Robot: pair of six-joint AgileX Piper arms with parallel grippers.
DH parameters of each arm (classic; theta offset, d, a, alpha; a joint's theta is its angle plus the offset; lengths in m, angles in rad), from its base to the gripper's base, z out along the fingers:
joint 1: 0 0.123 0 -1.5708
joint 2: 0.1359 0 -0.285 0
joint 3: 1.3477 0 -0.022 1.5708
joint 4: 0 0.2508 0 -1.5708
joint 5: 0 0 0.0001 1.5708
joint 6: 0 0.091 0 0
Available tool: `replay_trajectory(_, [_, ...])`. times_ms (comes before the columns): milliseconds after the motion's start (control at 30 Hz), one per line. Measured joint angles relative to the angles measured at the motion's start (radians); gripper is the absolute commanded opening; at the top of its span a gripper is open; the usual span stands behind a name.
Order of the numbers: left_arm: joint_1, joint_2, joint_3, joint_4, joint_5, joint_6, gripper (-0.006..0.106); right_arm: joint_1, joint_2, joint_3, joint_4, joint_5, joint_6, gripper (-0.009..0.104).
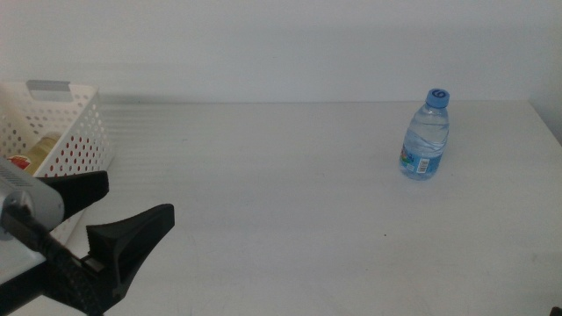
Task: Use arms to grab the bottles and put them into the dustbin to the left of the table.
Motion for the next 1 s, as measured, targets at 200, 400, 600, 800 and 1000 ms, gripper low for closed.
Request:
replay_trajectory(200, [0.000,0.000,0.000,0.000,0.000,0.000,0.090,0.000,0.058,-0.113,-0.001,0.005,0.000,0.067])
replay_trajectory(400, [0.000,0.000,0.000,0.000,0.000,0.000,0.090,0.000,0.272,-0.239,-0.055,-0.027,0.000,0.067])
replay_trajectory(600, [0.000,0.000,0.000,0.000,0.000,0.000,0.090,0.000,0.506,-0.340,-0.087,-0.141,0.000,0.067])
replay_trajectory(800, [0.000,0.000,0.000,0.000,0.000,-0.001,0.090,0.000,0.700,-0.360,-0.103,-0.391,0.000,0.067])
replay_trajectory(1000, [0.000,0.000,0.000,0.000,0.000,-0.001,0.090,0.000,0.932,-0.362,-0.107,-0.632,0.000,0.067])
